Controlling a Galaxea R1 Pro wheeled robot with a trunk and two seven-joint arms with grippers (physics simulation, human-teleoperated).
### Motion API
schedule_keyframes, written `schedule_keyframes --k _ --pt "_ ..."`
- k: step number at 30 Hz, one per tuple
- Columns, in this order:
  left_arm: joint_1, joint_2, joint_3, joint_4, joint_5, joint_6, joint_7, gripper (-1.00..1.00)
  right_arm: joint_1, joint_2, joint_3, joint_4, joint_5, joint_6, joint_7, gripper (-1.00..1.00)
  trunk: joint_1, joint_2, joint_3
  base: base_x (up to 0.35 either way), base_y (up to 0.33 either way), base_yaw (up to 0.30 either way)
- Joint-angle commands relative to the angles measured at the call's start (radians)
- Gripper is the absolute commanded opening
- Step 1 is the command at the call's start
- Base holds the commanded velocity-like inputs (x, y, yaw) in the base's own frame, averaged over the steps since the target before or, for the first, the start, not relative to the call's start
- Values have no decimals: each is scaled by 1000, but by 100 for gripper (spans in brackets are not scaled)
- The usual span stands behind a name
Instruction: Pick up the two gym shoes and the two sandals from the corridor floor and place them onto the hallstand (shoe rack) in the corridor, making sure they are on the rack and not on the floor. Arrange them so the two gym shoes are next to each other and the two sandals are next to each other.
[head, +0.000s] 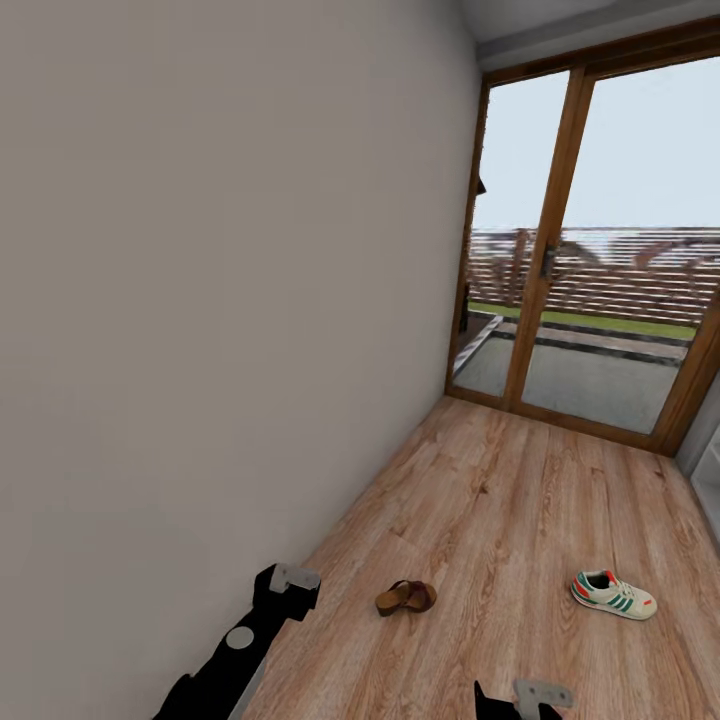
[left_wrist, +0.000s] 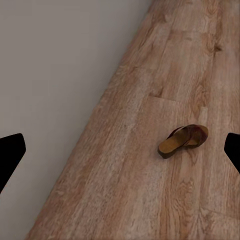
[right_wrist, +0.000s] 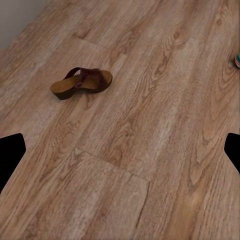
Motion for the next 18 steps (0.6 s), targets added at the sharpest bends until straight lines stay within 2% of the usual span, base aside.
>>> schedule_keyframes --k 1,11,18 --pt "0 0 3 0 -10 -7 -2 100 0 1 -3 -1 -7 -2 -4 100 0 -1 -1 0 0 0" --pt "1 0 0 0 -10 -11 -2 100 0 0 -5 2 -7 -3 -4 100 0 -1 -1 35 0 -15" --pt "1 -1 -2 0 -10 -10 -3 100 0 0 -5 4 -8 -3 -4 100 0 -1 -1 176 55 -206"
